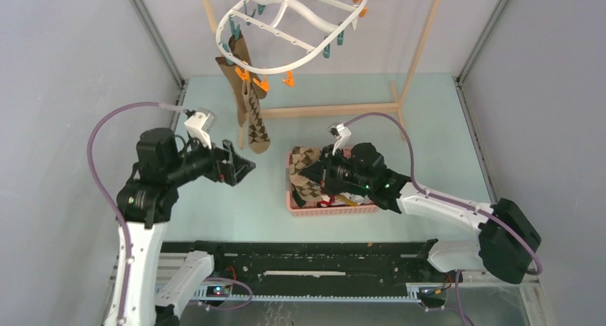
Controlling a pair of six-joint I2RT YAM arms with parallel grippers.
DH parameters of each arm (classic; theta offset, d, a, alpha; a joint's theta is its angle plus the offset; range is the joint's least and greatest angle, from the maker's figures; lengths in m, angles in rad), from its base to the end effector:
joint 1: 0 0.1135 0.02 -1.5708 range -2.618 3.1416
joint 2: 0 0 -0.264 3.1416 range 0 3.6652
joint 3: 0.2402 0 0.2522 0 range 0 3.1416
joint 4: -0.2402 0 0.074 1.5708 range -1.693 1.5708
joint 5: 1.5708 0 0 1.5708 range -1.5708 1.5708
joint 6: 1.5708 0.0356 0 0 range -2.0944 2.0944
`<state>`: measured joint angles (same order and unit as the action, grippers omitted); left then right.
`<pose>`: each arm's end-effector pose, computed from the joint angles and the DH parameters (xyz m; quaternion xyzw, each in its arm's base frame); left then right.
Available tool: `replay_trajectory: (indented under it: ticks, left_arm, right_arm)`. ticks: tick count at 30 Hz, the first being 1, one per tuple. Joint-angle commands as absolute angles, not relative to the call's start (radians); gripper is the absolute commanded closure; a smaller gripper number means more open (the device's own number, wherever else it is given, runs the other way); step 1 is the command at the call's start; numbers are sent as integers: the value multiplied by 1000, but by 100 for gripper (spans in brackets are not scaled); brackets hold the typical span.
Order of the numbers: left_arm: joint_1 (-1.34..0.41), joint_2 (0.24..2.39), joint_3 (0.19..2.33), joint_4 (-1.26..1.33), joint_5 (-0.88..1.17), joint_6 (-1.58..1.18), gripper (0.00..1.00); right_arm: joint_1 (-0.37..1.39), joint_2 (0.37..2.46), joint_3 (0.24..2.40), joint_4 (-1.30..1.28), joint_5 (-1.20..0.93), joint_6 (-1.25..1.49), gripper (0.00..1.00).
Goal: Remove the socks clipped to the hanger
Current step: Place the sock in the bin.
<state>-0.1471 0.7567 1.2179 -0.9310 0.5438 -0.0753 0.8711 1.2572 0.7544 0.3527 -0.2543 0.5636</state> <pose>0.1099 -0.0349 0.4102 0.1699 0.8154 -0.2834 0.4754 0.1795 0.2271 0.2829 -0.1969 0.7305 0.4977 0.4242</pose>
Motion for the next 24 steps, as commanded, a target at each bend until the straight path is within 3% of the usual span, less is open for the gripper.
replay_trajectory:
  ticks: [1,7,10,14,17,24]
  left_arm:
    - [-8,845,1188,-914,645,-75,0]
    - [133,882,1172,-889,686,-78,0]
    - [191,893,1167,-877,719,-84,0]
    - [247,907,1173,-874,737,-87,0]
    - [262,917,1177,-872,726,-84,0]
    - [288,928,1184,-856,764,-102,0]
  right_arm:
    - [865,1356,742,222,-181,538,100]
    - [869,1556,837,178,-66,530,100]
    - [896,1622,917,45,116,505,99]
    - [949,1601,994,-129,274,469,64]
    - [947,1503,996,-161,248,468,50]
    - [852,1383,1009,-132,-151,508,53]
